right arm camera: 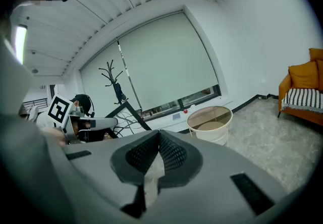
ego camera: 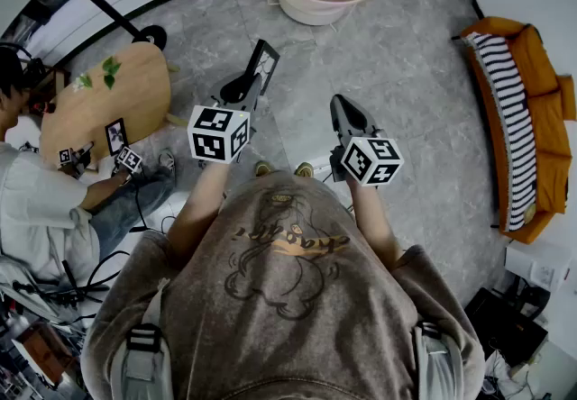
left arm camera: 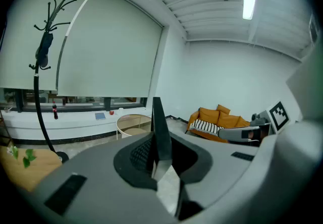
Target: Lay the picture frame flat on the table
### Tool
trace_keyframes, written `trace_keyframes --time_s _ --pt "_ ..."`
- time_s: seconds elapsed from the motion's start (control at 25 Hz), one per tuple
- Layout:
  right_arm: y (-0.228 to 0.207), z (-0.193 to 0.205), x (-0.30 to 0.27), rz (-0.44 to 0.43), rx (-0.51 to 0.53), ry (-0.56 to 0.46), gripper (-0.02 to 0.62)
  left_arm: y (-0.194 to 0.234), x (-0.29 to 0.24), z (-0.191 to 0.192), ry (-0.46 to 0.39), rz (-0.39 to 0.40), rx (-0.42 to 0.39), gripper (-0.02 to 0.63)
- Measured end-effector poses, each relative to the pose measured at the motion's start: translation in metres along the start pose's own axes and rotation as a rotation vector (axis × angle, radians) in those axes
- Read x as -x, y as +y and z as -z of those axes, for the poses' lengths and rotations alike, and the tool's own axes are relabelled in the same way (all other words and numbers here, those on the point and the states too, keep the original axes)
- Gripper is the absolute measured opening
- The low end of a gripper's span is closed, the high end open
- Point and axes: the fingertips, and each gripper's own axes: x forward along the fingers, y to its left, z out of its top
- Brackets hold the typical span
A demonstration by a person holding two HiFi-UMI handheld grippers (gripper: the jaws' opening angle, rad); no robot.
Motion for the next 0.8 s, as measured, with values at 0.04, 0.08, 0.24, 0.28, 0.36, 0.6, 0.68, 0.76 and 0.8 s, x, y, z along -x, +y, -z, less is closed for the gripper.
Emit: trace_keyframes --time_s 0.04,0.08,0.24,0.28,0.36,0.6,0.68,0.76,0.8 --pt "0.004 -0.002 -0.001 -0.002 -0.001 -0.014 0.020 0.003 0.001 -0.001 -0.003 0.002 -0.004 0.058" --pt "0.008 -0.004 -0.002 -0.004 -0.002 -0.029 0.020 0.006 0.002 -0.001 -0.006 0.005 -0.008 0.058" --pt "0.024 -0.005 0.002 -0.002 0.002 -0.092 0.020 0.018 0.008 0.004 -0.011 0.025 -0.015 0.058" --pt "0.026 -0.003 0.003 0.003 0.002 -0.099 0.020 0.020 0.010 0.006 -0.012 0.030 -0.020 0.058" --pt "0.026 0.001 0.003 0.018 0.000 -0.105 0.020 0.024 0.010 0.005 -0.016 0.041 -0.031 0.058" --pt "0.017 0.001 0.009 0.074 -0.002 -0.120 0.020 0.027 0.010 0.003 -0.029 0.062 -0.038 0.058" --pt "0.014 -0.002 0.006 0.076 0.000 -0.127 0.020 0.027 0.006 0.001 -0.033 0.066 -0.039 0.058" --pt "0.012 -0.004 0.001 0.071 0.002 -0.130 0.020 0.028 0.003 0.001 -0.035 0.069 -0.042 0.058" --pt "0.012 -0.005 -0.002 0.067 0.002 -0.130 0.020 0.028 0.001 0.001 -0.035 0.070 -0.043 0.058"
